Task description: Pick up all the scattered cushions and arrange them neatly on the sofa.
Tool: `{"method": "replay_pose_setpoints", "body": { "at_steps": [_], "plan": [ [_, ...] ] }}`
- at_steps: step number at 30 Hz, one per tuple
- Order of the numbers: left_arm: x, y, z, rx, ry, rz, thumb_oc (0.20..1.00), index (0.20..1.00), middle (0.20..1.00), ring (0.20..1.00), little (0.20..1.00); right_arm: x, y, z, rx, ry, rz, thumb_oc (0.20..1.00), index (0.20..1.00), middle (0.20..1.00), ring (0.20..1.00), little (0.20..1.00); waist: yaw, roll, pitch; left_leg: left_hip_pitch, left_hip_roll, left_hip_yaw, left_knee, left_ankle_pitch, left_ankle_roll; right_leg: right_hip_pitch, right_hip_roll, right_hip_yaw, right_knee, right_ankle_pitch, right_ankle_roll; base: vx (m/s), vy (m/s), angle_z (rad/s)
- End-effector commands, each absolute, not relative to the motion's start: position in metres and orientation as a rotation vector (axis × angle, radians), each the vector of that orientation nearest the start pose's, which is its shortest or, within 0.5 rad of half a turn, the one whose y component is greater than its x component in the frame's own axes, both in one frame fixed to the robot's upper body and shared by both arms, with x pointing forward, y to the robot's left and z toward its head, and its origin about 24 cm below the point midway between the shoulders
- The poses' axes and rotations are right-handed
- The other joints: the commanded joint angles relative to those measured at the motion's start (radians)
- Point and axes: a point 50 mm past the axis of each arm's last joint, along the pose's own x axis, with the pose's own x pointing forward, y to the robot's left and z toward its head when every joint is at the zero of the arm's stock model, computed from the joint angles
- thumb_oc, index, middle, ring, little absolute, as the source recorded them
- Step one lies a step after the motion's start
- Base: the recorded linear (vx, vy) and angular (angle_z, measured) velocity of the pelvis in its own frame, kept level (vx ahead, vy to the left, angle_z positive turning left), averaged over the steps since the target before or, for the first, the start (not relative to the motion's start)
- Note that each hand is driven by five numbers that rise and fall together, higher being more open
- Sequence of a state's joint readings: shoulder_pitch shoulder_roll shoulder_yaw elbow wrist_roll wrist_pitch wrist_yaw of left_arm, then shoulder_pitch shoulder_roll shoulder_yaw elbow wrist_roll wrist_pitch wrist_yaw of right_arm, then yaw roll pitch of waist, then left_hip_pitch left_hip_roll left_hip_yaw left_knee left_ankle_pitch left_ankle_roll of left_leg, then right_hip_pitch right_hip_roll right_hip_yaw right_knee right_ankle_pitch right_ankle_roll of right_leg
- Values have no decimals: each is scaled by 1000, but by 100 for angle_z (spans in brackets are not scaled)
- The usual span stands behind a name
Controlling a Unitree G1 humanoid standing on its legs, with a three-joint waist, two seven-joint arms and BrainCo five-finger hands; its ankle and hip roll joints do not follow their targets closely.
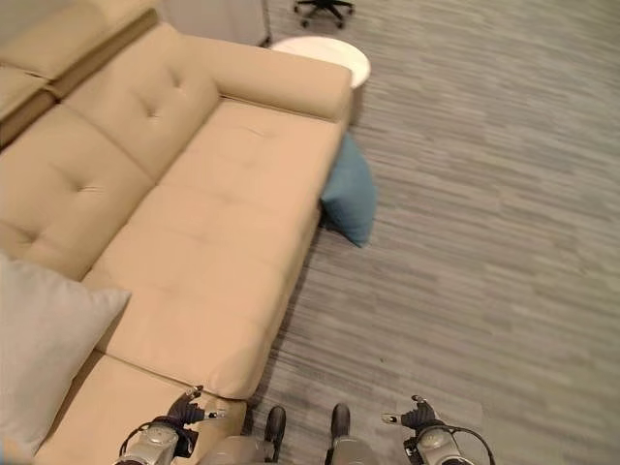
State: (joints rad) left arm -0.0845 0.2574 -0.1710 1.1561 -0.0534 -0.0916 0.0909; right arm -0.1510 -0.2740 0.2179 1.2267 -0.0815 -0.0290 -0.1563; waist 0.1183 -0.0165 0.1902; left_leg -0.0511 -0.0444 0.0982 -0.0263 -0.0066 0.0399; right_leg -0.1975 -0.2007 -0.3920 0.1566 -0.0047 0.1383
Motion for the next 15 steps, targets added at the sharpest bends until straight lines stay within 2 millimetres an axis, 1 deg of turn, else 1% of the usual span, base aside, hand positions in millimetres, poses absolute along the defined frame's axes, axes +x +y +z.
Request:
{"method": "replay_pose_setpoints", "body": {
  "at_steps": [1,2,3,6,8,9,10,11,12,13,14,15],
  "plan": [
    [128,247,-145,347,1030,142,1000,1000,1000,1000,1000,161,-254,-132,-602,982,-60,1000,1000,1000,1000,1000,51,-21,-14,7,34,-103,95,-114,-46,76,1,-111,-1,-11,23,105,-53,-87],
    [126,250,-145,347,1035,152,1000,1000,1000,1000,1000,160,-253,-132,-600,984,-58,1000,1000,1000,1000,1000,53,-22,-15,21,40,-87,88,-118,-46,75,4,-128,19,-16,24,93,-111,-66],
    [123,251,-145,345,1039,156,1000,1000,1000,1000,1000,161,-255,-132,-596,984,-67,1000,1000,1000,1000,1000,50,-36,-15,26,33,-61,87,-106,-46,87,12,-130,-26,-5,13,25,-87,-75],
    [123,249,-146,341,1042,153,1000,1000,1000,1000,1000,161,-256,-131,-600,981,-72,1000,1000,1000,1000,1000,51,-40,-17,28,39,-53,100,-111,-53,99,25,-116,-58,-4,7,98,-151,-45],
    [125,246,-146,329,1034,154,1000,1000,1000,1000,1000,161,-257,-131,-596,974,-82,1000,1000,1000,1000,1000,47,-40,-21,31,51,-52,124,-123,-70,109,43,-99,-85,-5,-1,187,-207,-3],
    [129,242,-146,333,1025,135,1000,1000,1000,1000,1000,161,-259,-130,-579,968,-105,1000,1000,1000,1000,1000,38,-44,-19,9,79,-31,202,-134,-98,141,57,-106,-123,-11,-11,172,-214,-7],
    [129,242,-146,333,1025,135,1000,1000,1000,1000,1000,161,-259,-130,-579,968,-105,1000,1000,1000,1000,1000,38,-43,-20,8,80,-32,205,-135,-98,141,58,-107,-124,-10,-12,190,-291,0],
    [133,236,-146,327,1017,116,1000,1000,1000,1000,1000,162,-261,-129,-571,962,-128,1000,1000,1000,1000,1000,34,-44,-7,-55,120,-19,373,-103,-120,172,75,-112,-153,-15,-37,88,-146,7],
    [133,236,-146,327,1016,116,1000,1000,1000,1000,1000,162,-261,-129,-571,962,-128,1000,1000,1000,1000,1000,34,-43,-7,-58,121,-20,377,-105,-121,172,77,-113,-154,-15,-38,159,-224,14],
    [135,234,-146,325,1009,114,1000,1000,1000,1000,1000,163,-261,-128,-577,961,-137,1000,1000,1000,1000,1000,45,-43,7,-108,115,-59,489,-70,-122,201,95,-99,-180,-23,-53,70,-79,7],
    [135,234,-146,325,1009,114,1000,1000,1000,1000,1000,163,-261,-128,-577,961,-138,1000,1000,1000,1000,1000,45,-42,7,-109,116,-60,491,-71,-122,201,96,-99,-180,-23,-54,122,-103,-3],
    [136,232,-146,324,1008,109,1000,1000,1000,1000,1000,161,-261,-129,-577,969,-136,1000,1000,1000,1000,1000,51,-45,10,-137,90,-89,511,-77,-116,208,102,-84,-191,-25,-56,117,-44,-41]
  ]
}}
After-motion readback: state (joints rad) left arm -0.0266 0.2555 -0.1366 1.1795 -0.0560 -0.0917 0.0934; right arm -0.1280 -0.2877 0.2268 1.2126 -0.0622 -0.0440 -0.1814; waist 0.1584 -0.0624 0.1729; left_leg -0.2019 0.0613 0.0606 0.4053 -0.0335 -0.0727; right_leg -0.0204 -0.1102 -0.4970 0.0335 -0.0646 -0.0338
